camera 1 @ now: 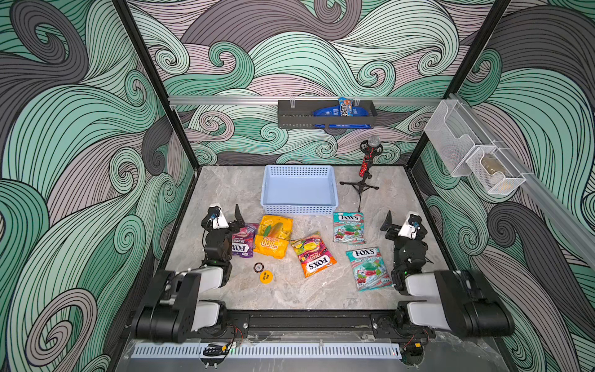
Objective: Put the candies in the basket
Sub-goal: Pick up the candy at the center of the board.
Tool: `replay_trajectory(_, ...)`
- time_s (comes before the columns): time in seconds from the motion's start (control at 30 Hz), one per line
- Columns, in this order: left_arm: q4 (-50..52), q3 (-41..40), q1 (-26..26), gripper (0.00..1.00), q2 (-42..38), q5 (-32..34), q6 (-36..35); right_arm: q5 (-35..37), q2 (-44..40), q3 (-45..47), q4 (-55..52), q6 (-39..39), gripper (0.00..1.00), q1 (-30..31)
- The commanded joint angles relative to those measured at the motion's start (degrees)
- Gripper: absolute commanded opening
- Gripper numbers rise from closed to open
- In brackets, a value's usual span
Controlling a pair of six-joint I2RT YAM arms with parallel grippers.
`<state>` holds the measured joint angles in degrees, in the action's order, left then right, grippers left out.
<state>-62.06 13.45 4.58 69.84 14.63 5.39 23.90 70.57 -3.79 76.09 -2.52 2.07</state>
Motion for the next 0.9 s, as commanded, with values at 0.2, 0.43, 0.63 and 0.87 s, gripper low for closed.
replay_trajectory(0.2, 52.92, 11.66, 0.35, 0.99, -26.03, -13.50, 24.97, 15.24, -33.29, -16.88, -77.14, -42.95, 1.00, -0.25)
replay_trajectory(0.43, 55.70, 2.96, 0.96, 0.99, -42.56, -25.79, 24.91, -9.93, -49.74, -12.56, -79.64, -35.18, 1.00, -4.43)
replay_trajectory(0.63, 51.79, -1.76, 1.31, 0.99, -39.95, -31.32, 23.22, -27.82, -38.74, -17.40, -82.20, -32.43, 1.00, -4.35)
replay_trajectory(0.87, 60.76, 3.75, 1.23, 0.99, -28.58, -27.42, 25.47, -34.13, -24.95, -22.83, -90.38, -34.53, 1.00, -2.16)
